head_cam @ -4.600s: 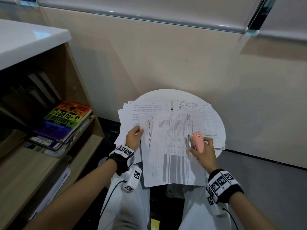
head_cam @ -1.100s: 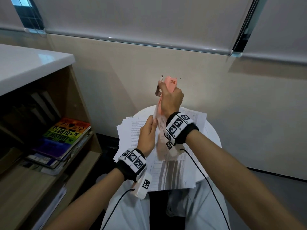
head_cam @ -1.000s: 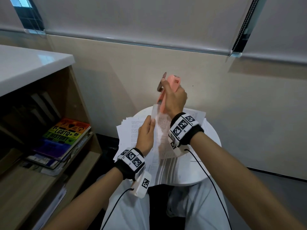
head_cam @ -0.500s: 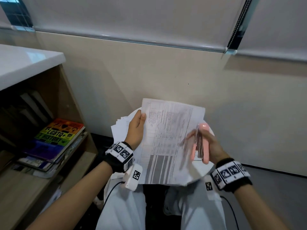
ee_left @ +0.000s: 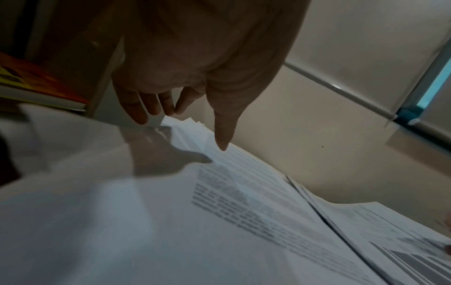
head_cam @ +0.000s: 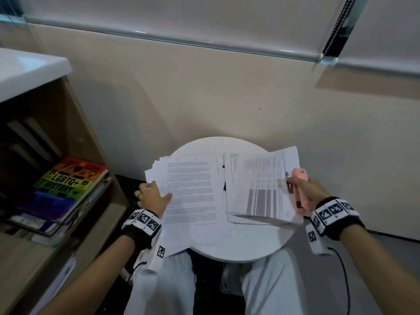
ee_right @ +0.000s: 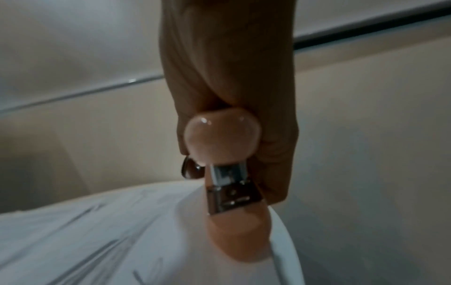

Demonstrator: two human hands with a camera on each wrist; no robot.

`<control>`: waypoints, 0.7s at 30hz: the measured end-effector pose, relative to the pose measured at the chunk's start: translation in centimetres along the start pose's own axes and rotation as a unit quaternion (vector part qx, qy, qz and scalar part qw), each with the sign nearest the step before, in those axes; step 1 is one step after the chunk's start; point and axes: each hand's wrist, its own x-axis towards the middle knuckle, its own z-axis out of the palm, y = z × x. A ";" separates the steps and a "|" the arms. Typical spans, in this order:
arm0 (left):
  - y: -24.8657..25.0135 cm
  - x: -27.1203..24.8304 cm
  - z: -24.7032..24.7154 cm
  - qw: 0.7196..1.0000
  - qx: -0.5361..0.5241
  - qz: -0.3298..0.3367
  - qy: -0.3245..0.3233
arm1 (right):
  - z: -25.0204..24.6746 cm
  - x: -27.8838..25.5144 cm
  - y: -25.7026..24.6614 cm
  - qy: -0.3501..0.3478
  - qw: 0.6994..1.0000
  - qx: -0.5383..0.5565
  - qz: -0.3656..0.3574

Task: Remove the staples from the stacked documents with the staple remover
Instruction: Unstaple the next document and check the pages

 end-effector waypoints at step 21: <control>-0.8 1.7 1.3 0.999 -0.006 -0.044 0.018 | 6.5 1.2 2.1 0.031 0.930 -0.340 -0.138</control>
